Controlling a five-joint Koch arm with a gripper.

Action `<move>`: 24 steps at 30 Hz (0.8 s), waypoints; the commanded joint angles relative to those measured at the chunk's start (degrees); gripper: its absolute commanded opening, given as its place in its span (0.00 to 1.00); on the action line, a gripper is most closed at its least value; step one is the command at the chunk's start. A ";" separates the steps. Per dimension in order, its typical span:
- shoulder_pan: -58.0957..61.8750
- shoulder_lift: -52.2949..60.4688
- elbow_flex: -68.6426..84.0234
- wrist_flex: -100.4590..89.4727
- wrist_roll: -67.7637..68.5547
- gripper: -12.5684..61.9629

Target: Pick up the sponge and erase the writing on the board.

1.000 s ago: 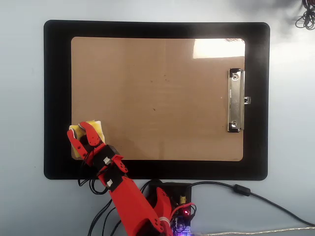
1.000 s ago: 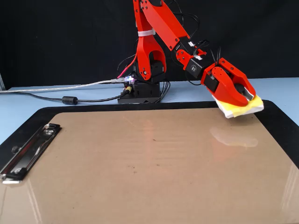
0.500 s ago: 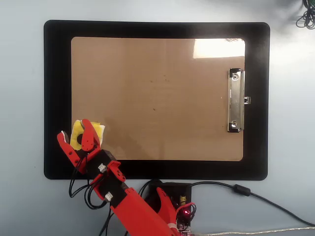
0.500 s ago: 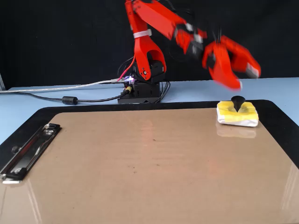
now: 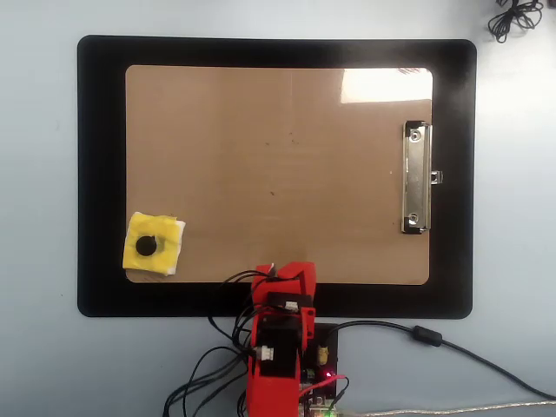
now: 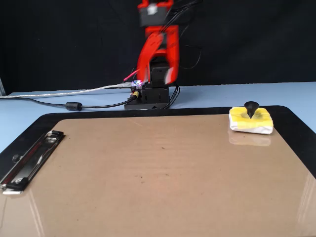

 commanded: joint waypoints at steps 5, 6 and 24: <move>11.78 3.69 13.27 -1.76 8.35 0.61; 11.87 5.36 15.56 -1.76 8.35 0.61; 11.87 12.39 29.71 4.75 7.91 0.63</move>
